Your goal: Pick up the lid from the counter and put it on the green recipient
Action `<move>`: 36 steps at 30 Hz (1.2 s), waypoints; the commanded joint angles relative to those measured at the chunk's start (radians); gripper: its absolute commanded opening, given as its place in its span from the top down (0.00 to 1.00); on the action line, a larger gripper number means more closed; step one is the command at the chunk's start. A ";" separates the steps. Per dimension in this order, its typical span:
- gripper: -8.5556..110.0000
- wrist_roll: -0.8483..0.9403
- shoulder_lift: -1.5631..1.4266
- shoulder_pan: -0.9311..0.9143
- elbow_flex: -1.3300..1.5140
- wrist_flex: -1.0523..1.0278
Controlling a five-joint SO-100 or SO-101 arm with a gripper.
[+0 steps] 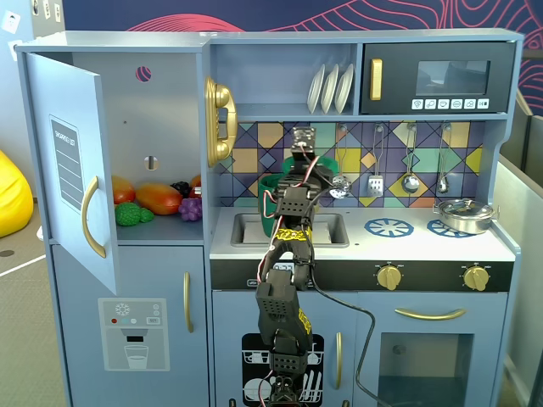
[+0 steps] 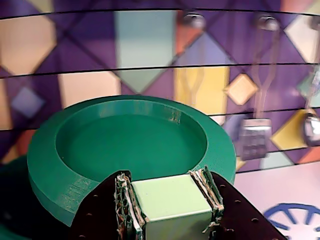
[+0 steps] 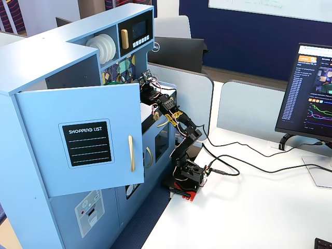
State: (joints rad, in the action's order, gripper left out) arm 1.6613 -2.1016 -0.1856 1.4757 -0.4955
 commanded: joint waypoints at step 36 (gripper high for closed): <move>0.93 0.095 0.117 0.149 -0.147 -0.020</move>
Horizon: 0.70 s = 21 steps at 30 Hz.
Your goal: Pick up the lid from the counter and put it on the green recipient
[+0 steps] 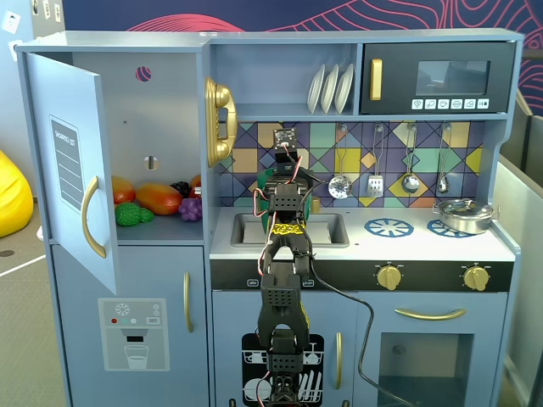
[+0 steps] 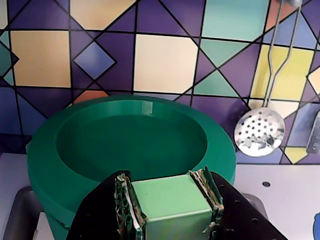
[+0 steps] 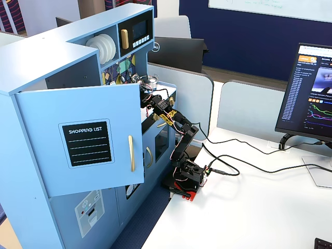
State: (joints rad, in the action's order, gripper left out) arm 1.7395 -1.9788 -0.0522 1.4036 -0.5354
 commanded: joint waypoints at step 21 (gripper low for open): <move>0.92 0.040 -0.063 -0.011 0.021 -0.012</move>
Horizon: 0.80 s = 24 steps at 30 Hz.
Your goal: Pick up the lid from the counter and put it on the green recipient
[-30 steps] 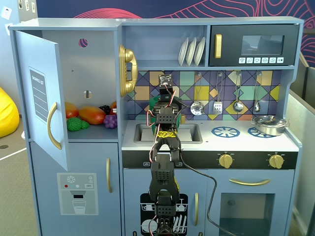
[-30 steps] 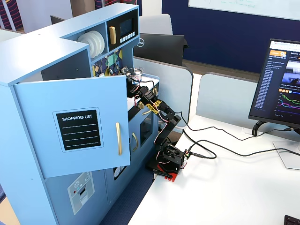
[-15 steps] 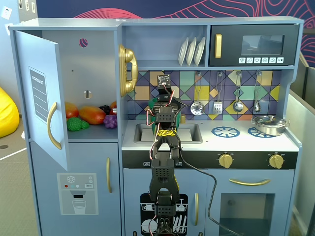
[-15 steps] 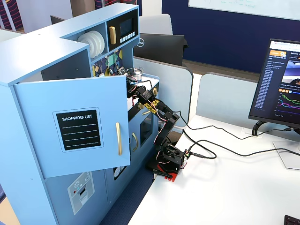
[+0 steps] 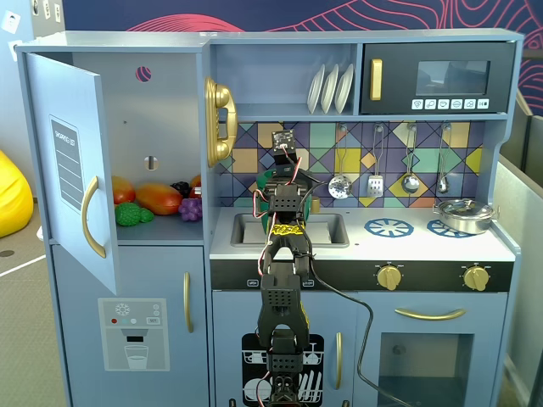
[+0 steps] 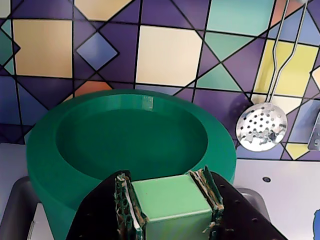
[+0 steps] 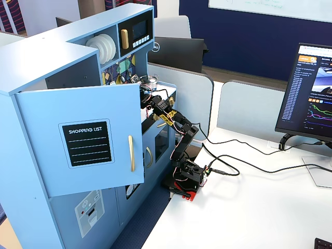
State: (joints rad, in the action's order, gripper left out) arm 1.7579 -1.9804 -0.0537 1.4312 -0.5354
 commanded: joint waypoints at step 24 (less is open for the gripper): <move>0.58 -0.051 -0.227 -0.067 -0.048 -0.138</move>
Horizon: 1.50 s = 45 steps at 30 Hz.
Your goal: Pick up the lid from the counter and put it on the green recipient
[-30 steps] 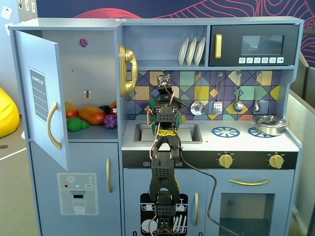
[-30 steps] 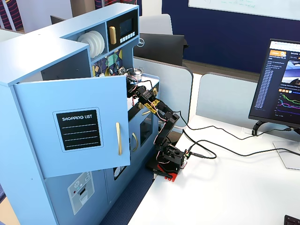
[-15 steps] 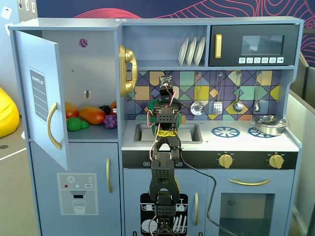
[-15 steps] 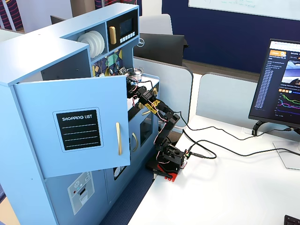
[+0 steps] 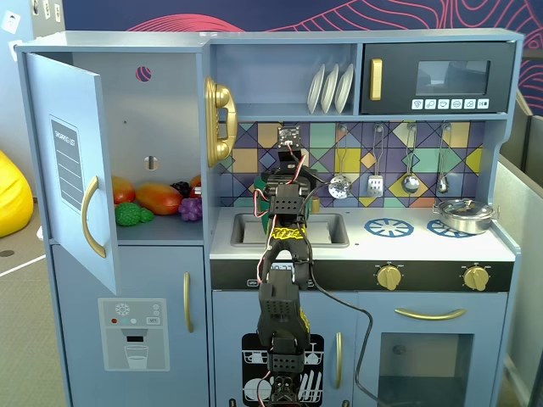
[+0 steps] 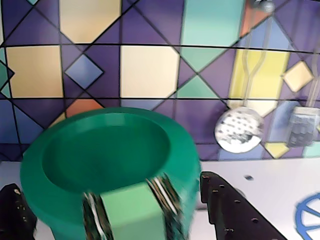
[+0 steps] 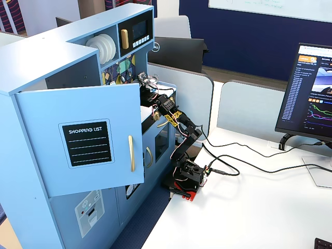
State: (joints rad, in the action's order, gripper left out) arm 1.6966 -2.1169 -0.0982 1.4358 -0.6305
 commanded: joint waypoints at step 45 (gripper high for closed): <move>0.93 -0.130 -1.060 0.037 1.466 -0.724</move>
State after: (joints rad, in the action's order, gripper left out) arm 1.5969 -3.1370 -0.0537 2.8854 -1.2870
